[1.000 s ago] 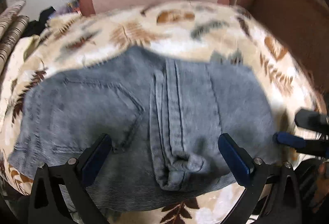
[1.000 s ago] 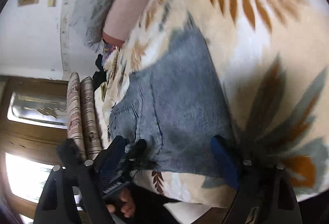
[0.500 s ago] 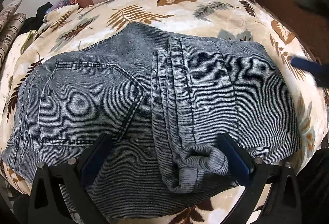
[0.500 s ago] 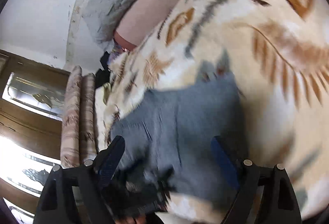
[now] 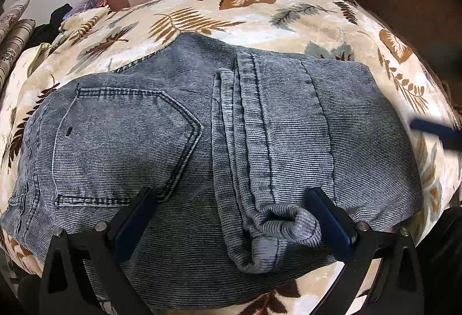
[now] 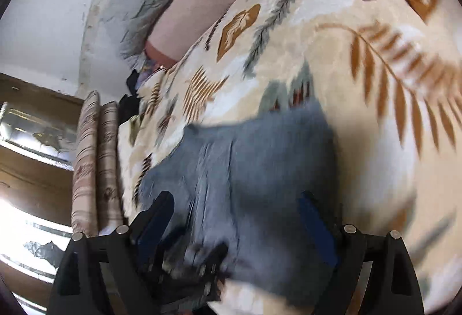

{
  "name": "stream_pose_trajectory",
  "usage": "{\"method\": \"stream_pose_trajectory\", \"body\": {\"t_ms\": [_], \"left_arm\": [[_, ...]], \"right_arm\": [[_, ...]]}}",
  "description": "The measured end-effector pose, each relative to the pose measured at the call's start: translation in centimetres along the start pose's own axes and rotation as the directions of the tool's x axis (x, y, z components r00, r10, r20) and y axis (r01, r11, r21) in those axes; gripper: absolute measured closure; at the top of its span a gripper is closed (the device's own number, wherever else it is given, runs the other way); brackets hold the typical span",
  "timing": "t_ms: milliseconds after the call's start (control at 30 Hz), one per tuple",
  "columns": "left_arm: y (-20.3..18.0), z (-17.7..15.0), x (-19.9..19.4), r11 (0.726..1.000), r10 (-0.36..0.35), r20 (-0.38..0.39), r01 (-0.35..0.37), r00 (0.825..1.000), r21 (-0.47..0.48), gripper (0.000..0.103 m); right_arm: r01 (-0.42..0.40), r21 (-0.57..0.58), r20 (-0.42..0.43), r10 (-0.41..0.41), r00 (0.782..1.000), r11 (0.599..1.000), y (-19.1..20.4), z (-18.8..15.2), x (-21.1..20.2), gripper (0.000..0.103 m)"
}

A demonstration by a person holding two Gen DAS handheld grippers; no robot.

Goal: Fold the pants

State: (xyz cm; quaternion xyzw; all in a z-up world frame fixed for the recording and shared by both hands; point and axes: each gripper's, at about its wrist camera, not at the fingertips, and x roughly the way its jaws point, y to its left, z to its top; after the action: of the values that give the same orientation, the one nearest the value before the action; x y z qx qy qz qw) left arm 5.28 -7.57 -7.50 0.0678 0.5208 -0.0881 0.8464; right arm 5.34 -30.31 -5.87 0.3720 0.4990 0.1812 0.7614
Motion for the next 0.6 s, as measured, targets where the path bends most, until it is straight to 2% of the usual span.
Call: {"method": "stream_pose_trajectory", "body": {"t_ms": [67,100,133,167,200,267,333,400,467,500,533,600], "left_arm": [[0.0,0.0,0.0,1.000,0.001,0.000,-0.001,1.000,0.001,0.000],[0.0,0.0,0.0,1.000,0.000,-0.001,0.000,1.000,-0.001,0.000],[-0.1,0.0,0.0,1.000,0.003,-0.006,-0.003,1.000,0.001,0.000],[-0.1,0.0,-0.1,1.000,0.003,-0.005,-0.003,1.000,0.003,0.000],[0.0,0.1,-0.1,1.000,-0.002,-0.007,0.002,1.000,0.002,0.000],[0.2,0.1,-0.1,1.000,-0.008,-0.009,0.008,1.000,-0.001,0.000],[0.2,0.1,-0.1,1.000,-0.007,-0.011,0.007,1.000,-0.002,0.000],[0.2,0.2,-0.1,1.000,-0.009,-0.013,0.009,1.000,-0.005,0.000],[0.4,0.3,-0.2,1.000,-0.026,-0.020,0.026,0.999,-0.014,0.000],[0.7,0.4,-0.5,0.999,-0.042,-0.022,0.042,0.999,-0.027,0.000],[1.3,0.4,-1.3,0.996,-0.063,-0.004,0.063,0.998,-0.056,0.000],[2.2,0.5,-2.4,0.993,-0.065,0.040,0.069,0.997,-0.095,0.000]], "right_arm": [[-0.022,-0.011,-0.030,0.022,0.999,1.000,-0.2,-2.2,0.1,0.013],[-0.005,-0.017,-0.038,0.005,0.999,1.000,-0.8,-3.2,0.4,0.013],[0.055,-0.015,-0.067,-0.056,0.996,0.998,-1.9,-4.1,1.5,0.013],[0.057,-0.007,-0.084,-0.058,0.995,0.998,-2.7,-4.4,1.9,0.013],[0.037,-0.006,-0.041,-0.037,0.998,0.999,-2.8,-4.7,1.5,0.013],[0.047,0.016,-0.042,-0.046,0.998,0.999,-2.2,-4.5,0.8,0.013],[0.043,-0.032,0.004,-0.043,0.999,0.999,-0.7,-4.6,-0.6,0.013],[0.026,-0.066,0.006,-0.026,1.000,0.997,-0.1,-4.9,-0.8,0.013],[0.080,-0.057,-0.039,-0.082,0.996,0.995,-1.2,-5.4,0.8,0.013],[0.078,-0.035,-0.061,-0.080,0.995,0.996,-2.4,-5.6,1.7,0.013],[0.063,-0.027,-0.028,-0.064,0.998,0.998,-2.4,-5.7,1.2,0.013],[0.072,-0.021,-0.028,-0.072,0.997,0.997,-1.6,-5.4,0.4,0.013]]}}
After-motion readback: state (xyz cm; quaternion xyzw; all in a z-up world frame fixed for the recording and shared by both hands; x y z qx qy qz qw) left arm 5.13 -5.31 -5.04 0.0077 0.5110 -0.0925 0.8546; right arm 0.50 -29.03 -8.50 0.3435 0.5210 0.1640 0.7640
